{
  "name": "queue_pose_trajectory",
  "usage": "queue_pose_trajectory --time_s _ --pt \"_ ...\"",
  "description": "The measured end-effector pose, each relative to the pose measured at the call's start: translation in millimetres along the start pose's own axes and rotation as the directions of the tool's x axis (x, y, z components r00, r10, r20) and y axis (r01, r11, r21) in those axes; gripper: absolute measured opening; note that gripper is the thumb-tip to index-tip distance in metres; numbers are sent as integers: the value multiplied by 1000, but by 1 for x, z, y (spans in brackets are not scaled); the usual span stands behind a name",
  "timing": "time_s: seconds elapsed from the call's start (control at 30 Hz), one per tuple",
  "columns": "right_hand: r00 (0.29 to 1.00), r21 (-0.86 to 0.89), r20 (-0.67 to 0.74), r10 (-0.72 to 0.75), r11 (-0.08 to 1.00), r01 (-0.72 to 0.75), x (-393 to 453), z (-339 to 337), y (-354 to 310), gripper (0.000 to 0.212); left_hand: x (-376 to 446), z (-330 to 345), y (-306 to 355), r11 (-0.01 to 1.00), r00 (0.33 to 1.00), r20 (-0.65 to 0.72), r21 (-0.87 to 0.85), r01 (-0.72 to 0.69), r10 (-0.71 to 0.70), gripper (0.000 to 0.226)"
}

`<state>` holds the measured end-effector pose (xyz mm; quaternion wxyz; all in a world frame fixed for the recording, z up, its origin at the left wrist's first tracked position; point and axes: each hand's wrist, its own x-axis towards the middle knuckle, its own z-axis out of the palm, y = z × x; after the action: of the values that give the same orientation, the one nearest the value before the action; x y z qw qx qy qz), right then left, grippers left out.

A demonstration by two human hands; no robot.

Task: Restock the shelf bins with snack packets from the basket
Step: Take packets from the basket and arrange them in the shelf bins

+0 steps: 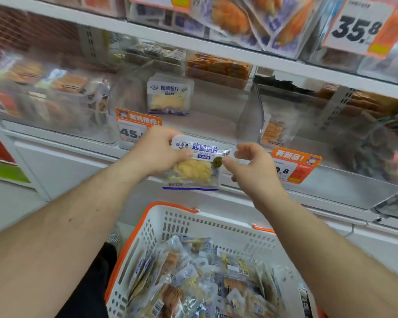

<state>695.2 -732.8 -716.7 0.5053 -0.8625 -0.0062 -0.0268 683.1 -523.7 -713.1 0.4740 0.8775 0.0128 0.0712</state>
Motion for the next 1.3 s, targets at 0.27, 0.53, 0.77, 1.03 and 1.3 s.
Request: queue_pose_trajectory --time_s 0.27,0.53,0.77,1.03,1.3 --pt "976 143 215 32 988 -64 33 18 -63 5 13 -30 0 961 971 -231 -249 -118 59 14" --pt "937 298 191 291 893 -338 118 42 -100 7 47 -59 -11 997 785 -618 -18 -70 44 12" --pt "945 174 209 250 942 -287 175 82 -98 13 70 -72 -29 989 644 -751 -99 113 -149 19" --pt "949 65 222 225 967 -245 223 129 -87 11 77 -66 -39 946 611 -723 -224 236 -323 16" --pt "959 80 182 216 969 -234 236 163 -87 15 79 -57 -33 933 609 -712 -203 298 -349 29"
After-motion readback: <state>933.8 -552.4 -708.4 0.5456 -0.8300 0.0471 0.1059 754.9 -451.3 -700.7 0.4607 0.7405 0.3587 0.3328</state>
